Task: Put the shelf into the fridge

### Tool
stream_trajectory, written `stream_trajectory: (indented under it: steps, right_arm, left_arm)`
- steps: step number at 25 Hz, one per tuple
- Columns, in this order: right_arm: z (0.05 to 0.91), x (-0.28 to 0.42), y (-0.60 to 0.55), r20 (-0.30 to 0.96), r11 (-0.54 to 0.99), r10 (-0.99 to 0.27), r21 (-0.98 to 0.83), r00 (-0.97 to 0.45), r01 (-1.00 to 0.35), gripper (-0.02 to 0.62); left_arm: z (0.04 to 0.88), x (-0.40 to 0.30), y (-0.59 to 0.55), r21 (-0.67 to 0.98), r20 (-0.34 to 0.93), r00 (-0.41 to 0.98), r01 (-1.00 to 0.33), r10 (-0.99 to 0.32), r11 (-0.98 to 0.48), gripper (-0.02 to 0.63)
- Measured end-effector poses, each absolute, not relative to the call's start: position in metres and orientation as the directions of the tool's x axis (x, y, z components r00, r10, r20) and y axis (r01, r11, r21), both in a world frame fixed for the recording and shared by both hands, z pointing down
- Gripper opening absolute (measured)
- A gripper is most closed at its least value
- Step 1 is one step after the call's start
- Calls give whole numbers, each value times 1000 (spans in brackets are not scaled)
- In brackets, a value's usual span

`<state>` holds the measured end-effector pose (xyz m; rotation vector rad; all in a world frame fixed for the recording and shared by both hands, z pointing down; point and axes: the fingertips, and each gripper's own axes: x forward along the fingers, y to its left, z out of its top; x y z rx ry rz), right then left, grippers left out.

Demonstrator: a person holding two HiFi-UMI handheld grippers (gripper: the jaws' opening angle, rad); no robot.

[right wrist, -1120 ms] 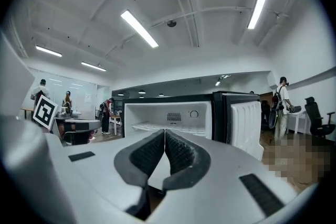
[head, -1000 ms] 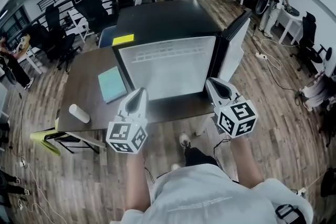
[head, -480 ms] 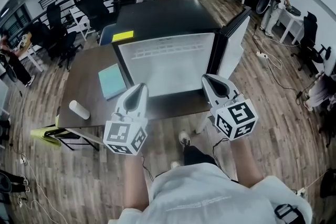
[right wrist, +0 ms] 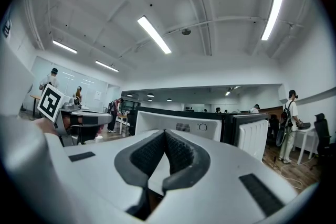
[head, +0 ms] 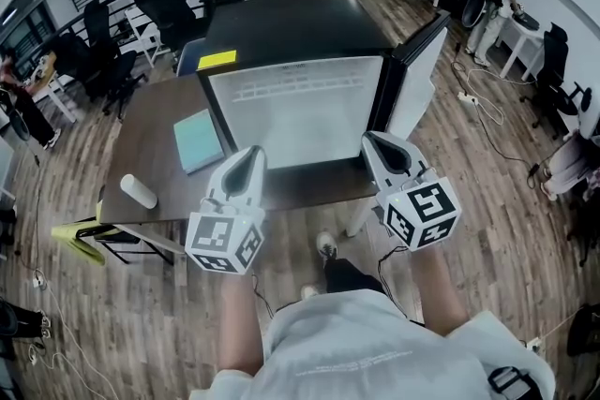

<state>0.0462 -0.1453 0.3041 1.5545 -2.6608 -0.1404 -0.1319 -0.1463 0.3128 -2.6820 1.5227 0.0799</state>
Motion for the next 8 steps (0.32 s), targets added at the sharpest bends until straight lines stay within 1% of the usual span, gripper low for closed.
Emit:
stream_trajectory:
  steps: [8]
  right_arm:
    - [304, 56, -152, -1, 475, -879, 106, -478, -874, 15]
  left_arm:
    - [315, -125, -158, -12, -73, 513, -858, -855, -514, 21]
